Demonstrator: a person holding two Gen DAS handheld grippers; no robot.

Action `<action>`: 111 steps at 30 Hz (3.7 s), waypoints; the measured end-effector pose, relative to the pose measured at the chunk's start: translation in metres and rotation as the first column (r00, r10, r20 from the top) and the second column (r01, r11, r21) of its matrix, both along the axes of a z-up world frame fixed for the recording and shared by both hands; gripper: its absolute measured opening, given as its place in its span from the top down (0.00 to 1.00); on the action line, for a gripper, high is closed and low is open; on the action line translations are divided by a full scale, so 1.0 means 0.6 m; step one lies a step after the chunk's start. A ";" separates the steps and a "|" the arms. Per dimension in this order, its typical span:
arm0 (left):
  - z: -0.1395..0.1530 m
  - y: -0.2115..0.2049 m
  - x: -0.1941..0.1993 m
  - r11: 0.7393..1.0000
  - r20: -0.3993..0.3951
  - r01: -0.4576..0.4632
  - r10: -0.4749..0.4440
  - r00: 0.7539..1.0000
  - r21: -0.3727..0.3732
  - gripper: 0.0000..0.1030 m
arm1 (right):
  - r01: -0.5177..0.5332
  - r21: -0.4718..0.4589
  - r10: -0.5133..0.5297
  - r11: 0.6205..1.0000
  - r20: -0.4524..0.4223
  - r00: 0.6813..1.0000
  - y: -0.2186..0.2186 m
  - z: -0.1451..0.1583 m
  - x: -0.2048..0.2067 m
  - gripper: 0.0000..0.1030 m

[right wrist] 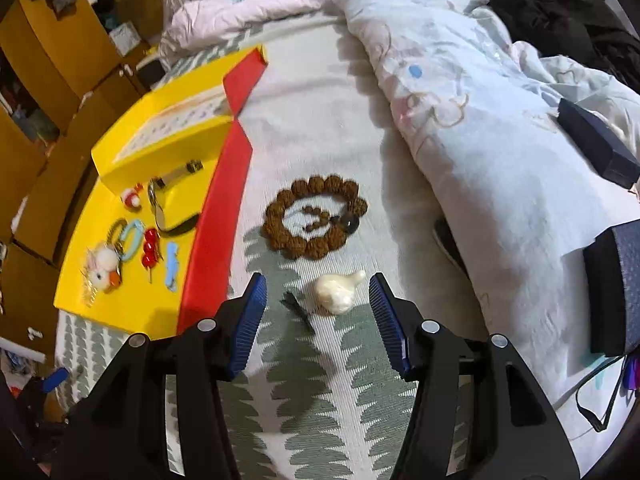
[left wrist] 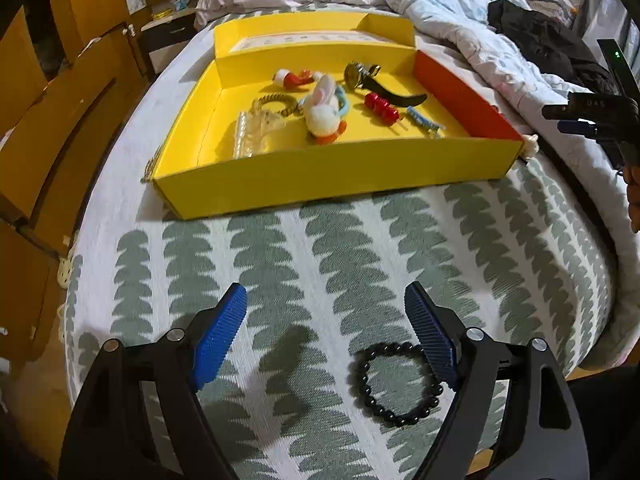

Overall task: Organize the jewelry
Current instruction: 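Move left tool to the black bead bracelet while right tool approaches the white garlic charm, then grasp the black bead bracelet with left tool while right tool grasps the garlic charm, then carry the black bracelet and garlic charm with both tools into the box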

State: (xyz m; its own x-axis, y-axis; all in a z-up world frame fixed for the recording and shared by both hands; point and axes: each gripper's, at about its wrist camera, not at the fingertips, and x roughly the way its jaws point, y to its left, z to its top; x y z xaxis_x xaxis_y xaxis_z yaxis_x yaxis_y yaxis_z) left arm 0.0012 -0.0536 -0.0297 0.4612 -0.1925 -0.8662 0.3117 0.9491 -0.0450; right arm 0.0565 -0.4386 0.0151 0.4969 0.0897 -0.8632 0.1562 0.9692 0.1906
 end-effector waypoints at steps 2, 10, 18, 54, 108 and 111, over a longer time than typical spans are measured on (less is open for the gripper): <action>-0.009 0.001 -0.002 1.000 -0.025 -0.002 0.002 1.000 -0.001 0.22 | -0.011 -0.021 0.011 1.000 -0.018 1.000 0.005 -0.010 0.003 0.45; -0.044 -0.009 -0.015 0.999 -0.103 0.023 -0.020 0.995 0.030 0.22 | -0.001 -0.040 -0.002 0.999 -0.089 0.996 0.003 -0.054 0.019 0.45; -0.057 -0.022 -0.020 0.997 -0.123 0.041 -0.033 0.992 0.060 0.22 | 0.007 -0.011 -0.008 1.000 -0.130 0.992 -0.005 -0.085 0.035 0.45; -0.099 -0.027 -0.049 0.994 -0.217 0.027 -0.004 0.976 0.104 0.53 | 0.022 0.050 -0.015 0.998 -0.146 0.989 -0.008 -0.117 0.060 0.46; 0.162 0.022 0.135 0.970 -0.073 -0.094 0.080 0.994 -0.225 0.91 | -0.191 0.225 0.168 0.955 0.120 0.978 0.188 0.074 0.130 0.68; 0.162 0.017 0.190 0.974 -0.066 -0.131 0.120 0.990 -0.183 0.91 | -0.203 0.242 0.177 0.949 0.128 0.976 0.204 0.070 0.156 0.68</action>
